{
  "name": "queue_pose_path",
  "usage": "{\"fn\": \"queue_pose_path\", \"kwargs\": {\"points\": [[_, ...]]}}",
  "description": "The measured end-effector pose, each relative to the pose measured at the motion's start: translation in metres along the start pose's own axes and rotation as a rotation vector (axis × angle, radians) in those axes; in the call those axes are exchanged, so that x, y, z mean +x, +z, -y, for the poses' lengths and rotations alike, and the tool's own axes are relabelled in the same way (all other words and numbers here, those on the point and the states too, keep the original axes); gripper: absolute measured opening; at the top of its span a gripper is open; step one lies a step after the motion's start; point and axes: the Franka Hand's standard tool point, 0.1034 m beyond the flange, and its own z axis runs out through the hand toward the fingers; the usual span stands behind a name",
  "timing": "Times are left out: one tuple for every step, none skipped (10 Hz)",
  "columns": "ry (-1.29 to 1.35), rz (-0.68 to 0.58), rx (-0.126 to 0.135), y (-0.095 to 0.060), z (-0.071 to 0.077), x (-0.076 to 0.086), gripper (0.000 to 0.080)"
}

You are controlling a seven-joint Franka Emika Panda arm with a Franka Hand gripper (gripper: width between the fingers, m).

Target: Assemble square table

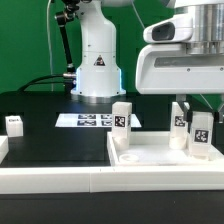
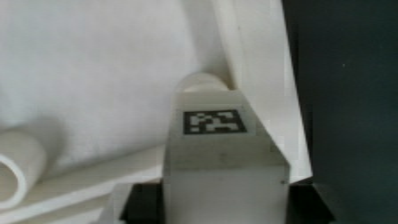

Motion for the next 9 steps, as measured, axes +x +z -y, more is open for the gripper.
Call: {"fn": "queue_pose_path", "kwargs": {"points": [[0.086, -0.001, 0.004, 0.0003, -0.0004, -0.0001, 0.0288], [0.219, -0.011, 0.008, 0.0005, -0.0018, -0.0008, 0.0288], [0.297, -0.015, 0.012, 0.0007, -0.0022, -0.0008, 0.0288], [0.415, -0.016, 0.016, 0.0010, -0.0031, -0.0004, 0.0290], [0.520, -0.024, 0.026, 0.0011, -0.0034, 0.0010, 0.0290], [0.599, -0.024, 0.028, 0.0012, -0.0036, 0.0012, 0.0290], [0.667, -0.024, 0.030, 0.0013, -0.0037, 0.0014, 0.0290], [0.764, -0.022, 0.032, 0.0014, -0.0034, 0.0012, 0.0290], [0.856, -0.019, 0.034, 0.0016, -0.0028, 0.0008, 0.0290]]}}
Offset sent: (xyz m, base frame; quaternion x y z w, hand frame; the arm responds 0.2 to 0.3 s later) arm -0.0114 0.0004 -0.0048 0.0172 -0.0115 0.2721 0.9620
